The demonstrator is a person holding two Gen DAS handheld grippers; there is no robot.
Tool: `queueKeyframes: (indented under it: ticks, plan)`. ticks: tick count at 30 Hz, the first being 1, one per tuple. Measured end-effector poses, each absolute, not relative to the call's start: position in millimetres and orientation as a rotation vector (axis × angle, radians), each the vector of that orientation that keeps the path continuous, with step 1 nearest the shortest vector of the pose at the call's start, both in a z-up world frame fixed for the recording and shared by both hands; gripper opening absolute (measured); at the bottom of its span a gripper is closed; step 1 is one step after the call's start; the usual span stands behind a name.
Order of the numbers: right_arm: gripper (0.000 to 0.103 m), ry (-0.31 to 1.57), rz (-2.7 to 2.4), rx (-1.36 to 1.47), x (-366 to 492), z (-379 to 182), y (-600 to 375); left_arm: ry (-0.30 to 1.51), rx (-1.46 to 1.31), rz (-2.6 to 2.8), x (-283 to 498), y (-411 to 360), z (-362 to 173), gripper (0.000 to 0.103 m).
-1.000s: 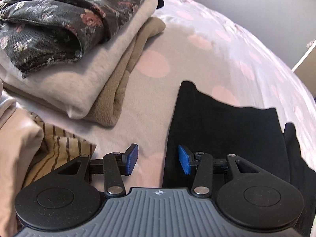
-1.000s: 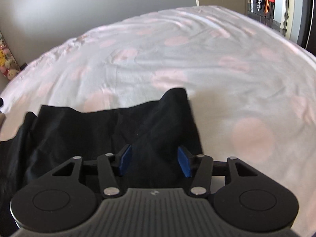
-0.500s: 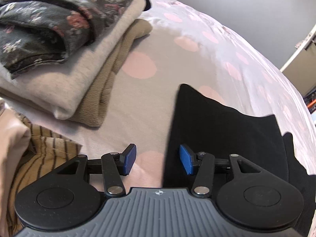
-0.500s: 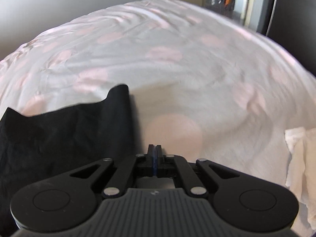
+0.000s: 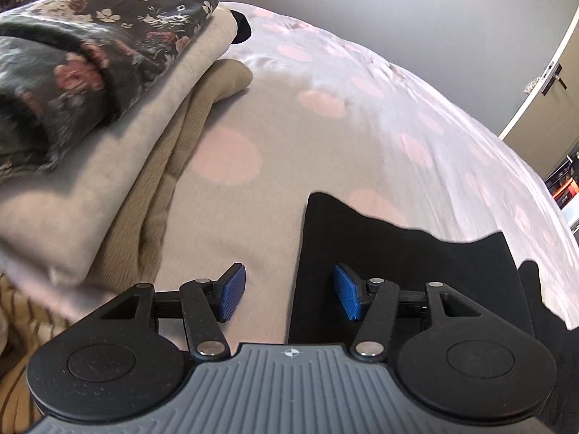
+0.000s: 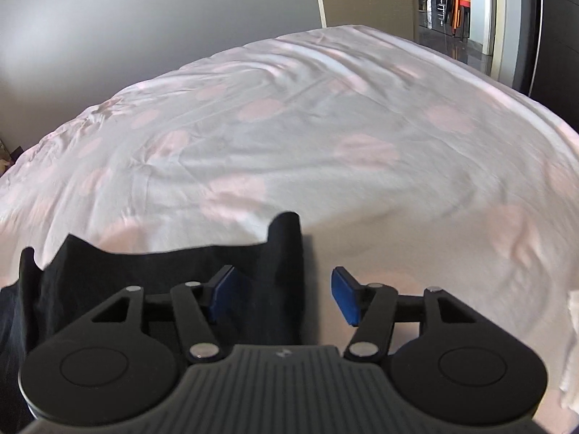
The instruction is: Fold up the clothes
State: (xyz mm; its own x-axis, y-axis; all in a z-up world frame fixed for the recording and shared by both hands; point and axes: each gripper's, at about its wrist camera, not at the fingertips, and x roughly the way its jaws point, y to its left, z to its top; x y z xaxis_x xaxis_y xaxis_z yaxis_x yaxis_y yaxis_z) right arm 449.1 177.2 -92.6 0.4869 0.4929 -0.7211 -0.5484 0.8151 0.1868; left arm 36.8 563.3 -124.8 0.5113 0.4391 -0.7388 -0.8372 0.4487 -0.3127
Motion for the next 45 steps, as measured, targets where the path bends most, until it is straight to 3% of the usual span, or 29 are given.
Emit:
queueKeyframes:
  ticks: [11,14,17,19,20,21,22,25,33,35,36,37,39,45]
  plan:
    - [0.062,0.861,0.876,-0.061,436,-89,276,0.599,-0.647,0.835,66,579,-130,0.052]
    - [0.061,0.874,0.966,-0.078,420,-95,311,0.625,-0.57,0.828,73,574,-129,0.034]
    - [0.061,0.875,1.041,-0.082,408,-100,342,0.635,-0.53,0.8,77,570,-128,0.01]
    - [0.059,0.876,1.074,-0.082,402,-102,356,0.638,-0.523,0.787,80,569,-127,0.006]
    - [0.056,0.881,1.082,-0.087,399,-104,363,0.639,-0.52,0.783,81,569,-127,0.003]
    - [0.038,0.893,1.087,-0.096,397,-106,368,0.642,-0.52,0.783,81,569,-127,0.003]
    - [0.006,0.909,1.093,-0.105,396,-108,372,0.645,-0.52,0.782,81,569,-127,0.002]
    - [0.001,0.888,1.054,-0.142,396,-107,369,0.654,-0.529,0.786,80,571,-128,0.0]
    - [0.004,0.885,0.882,-0.115,429,-112,328,0.657,-0.556,0.801,78,573,-128,0.0]
    - [0.02,0.9,0.892,-0.08,429,-110,317,0.641,-0.589,0.794,75,574,-127,0.002]
    - [0.041,0.896,0.892,-0.061,428,-108,311,0.633,-0.606,0.79,73,574,-126,0.012]
    - [0.047,0.88,0.888,-0.056,425,-103,302,0.631,-0.617,0.79,71,574,-125,0.023]
    - [0.047,0.858,0.88,-0.05,420,-95,282,0.627,-0.639,0.789,67,572,-122,0.03]
    - [0.047,0.852,0.791,-0.062,395,-81,196,0.699,-0.62,0.786,48,546,-105,0.031]
